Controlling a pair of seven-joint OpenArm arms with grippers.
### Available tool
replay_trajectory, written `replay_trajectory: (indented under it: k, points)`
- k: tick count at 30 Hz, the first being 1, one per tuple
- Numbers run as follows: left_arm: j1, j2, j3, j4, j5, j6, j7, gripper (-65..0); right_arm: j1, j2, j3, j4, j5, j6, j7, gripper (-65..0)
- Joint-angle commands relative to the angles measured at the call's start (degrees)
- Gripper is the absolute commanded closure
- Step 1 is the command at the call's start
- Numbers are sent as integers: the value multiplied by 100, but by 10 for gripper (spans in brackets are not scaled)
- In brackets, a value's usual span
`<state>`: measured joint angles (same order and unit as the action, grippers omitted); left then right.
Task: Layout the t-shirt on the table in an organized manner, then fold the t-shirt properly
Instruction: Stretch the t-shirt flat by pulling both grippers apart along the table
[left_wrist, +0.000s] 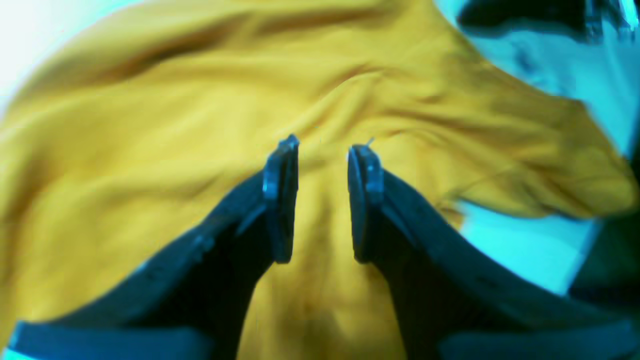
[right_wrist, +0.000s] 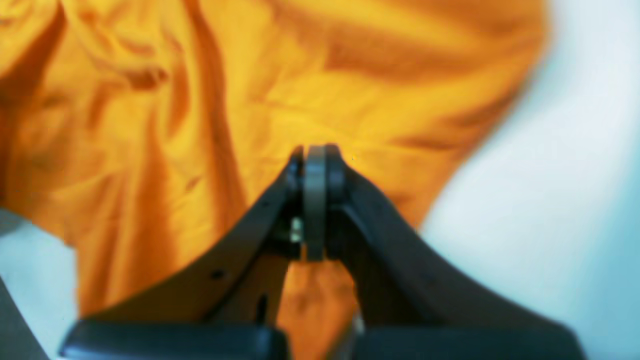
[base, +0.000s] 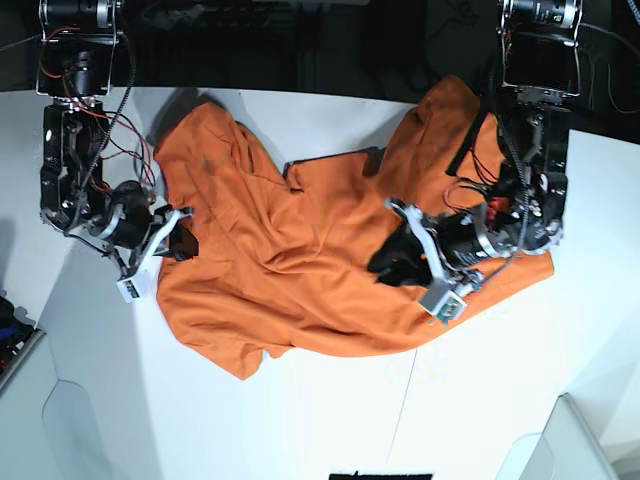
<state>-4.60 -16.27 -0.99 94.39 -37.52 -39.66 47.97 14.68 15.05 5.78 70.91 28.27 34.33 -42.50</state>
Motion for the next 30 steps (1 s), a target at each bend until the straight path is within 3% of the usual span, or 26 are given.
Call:
replay_trajectory:
  k: [1,6,10,16,20,24,30]
  points:
    - [37,-68,-247,94,-173,-34,-98,-180,229,63,-118,-118,61,13,234,0]
    - [887,-201,-1200,26,0,-34,-125,-180,409,72,-754,-590,-588,-59,391,0]
    - [1217,-413,-1377,-553,68,-34,-411,-180,468,166,-815,-590,-688,-116,393,0]
    - [1152,-614,-1370,-1932,254,-34,-520,-180,470,706,-815,-590,-682,-116,402,0]
    - [949,-761,-1370,-2155,306,-34,-688,-181,498,1040,-815,-590,-675,-179,553,0]
    - [437,-772,-1228,-2149,306,-34,-647,-181,485,1311,-811,-590,-664,-280,544,0]
    - [-398,-769,-214,-2149,315,-34,-640,-181,483,1646,-697,-590,-664,-317,542,0]
